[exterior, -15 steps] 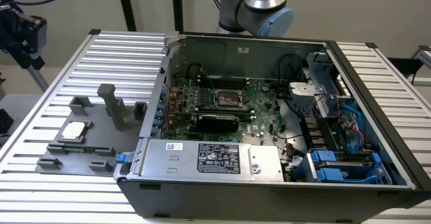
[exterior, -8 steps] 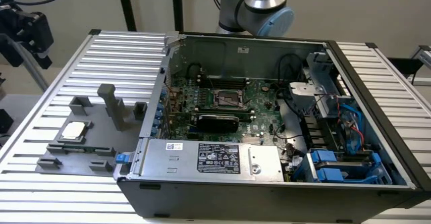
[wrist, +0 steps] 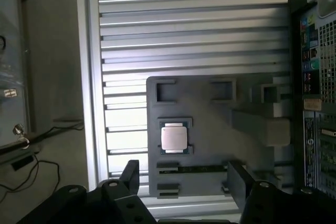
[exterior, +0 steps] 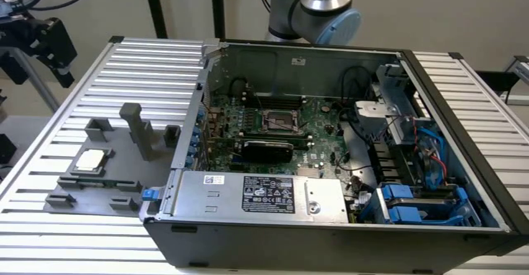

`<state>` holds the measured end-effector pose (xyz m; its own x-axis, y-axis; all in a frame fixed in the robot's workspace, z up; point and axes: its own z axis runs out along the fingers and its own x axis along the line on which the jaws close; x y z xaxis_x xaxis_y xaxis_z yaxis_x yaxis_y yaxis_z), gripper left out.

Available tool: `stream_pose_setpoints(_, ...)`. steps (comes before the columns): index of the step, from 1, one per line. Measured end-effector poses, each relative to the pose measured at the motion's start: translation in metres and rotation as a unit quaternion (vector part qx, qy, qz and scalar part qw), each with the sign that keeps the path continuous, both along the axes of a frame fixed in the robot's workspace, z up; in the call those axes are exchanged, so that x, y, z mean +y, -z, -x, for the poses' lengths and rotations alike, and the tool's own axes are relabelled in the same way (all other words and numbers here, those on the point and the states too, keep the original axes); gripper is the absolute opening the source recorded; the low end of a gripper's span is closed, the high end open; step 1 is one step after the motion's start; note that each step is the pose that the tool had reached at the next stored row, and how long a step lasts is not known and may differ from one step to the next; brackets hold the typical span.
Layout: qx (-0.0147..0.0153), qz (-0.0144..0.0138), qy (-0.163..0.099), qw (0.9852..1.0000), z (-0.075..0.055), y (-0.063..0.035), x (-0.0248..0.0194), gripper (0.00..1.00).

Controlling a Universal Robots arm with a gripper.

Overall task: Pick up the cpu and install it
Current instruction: 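Pick up the cpu and move it towards the insertion slot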

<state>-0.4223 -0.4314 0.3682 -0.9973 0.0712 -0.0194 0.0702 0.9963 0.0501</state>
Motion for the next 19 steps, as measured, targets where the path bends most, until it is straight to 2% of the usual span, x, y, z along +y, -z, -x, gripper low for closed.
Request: stream_pose_setpoints(19, 0.0, 0.0, 0.0, 1.0, -0.007, 0.0345, -0.0001, 0.77)
